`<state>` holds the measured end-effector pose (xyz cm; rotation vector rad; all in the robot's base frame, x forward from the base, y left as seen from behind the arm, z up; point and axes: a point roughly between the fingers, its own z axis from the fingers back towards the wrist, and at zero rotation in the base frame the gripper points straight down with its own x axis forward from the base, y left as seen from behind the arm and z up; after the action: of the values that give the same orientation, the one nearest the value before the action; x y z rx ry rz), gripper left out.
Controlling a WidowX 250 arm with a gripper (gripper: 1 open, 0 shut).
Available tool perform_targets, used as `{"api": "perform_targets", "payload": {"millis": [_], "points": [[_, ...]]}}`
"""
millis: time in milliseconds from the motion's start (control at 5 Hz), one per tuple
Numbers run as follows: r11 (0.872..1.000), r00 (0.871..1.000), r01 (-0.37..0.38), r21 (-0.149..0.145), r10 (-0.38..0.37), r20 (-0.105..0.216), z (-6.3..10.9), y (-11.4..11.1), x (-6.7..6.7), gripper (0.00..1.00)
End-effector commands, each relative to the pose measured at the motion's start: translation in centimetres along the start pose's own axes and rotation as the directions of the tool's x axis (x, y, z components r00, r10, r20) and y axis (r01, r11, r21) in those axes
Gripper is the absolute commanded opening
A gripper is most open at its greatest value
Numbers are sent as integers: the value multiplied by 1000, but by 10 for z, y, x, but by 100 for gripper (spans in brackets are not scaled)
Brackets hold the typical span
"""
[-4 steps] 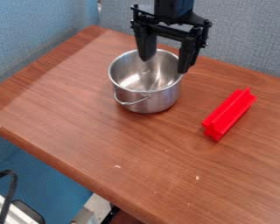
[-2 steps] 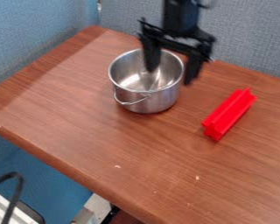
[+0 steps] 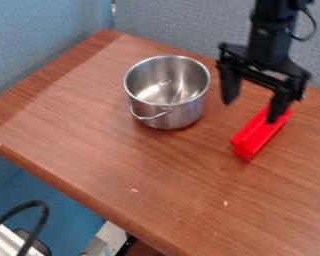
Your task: Put the red object in the metal pot
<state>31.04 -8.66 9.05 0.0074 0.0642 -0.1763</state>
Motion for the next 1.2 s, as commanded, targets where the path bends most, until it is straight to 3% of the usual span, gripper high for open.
{"api": "perform_targets", "payload": {"millis": [0, 200, 400, 600, 800, 1000], "points": [[1000, 996, 26, 6, -27, 88, 2, -11, 21, 100], [999, 995, 43, 22, -44, 90, -16, -12, 29, 100], [993, 989, 103, 54, -108, 101, -25, -26, 36, 100], [989, 987, 130, 64, -135, 82, -36, -43, 43, 100], [993, 993, 92, 68, -97, 70, -42, -48, 50, 0], [996, 996, 48, 72, -53, 69, -42, -50, 54, 0]]}}
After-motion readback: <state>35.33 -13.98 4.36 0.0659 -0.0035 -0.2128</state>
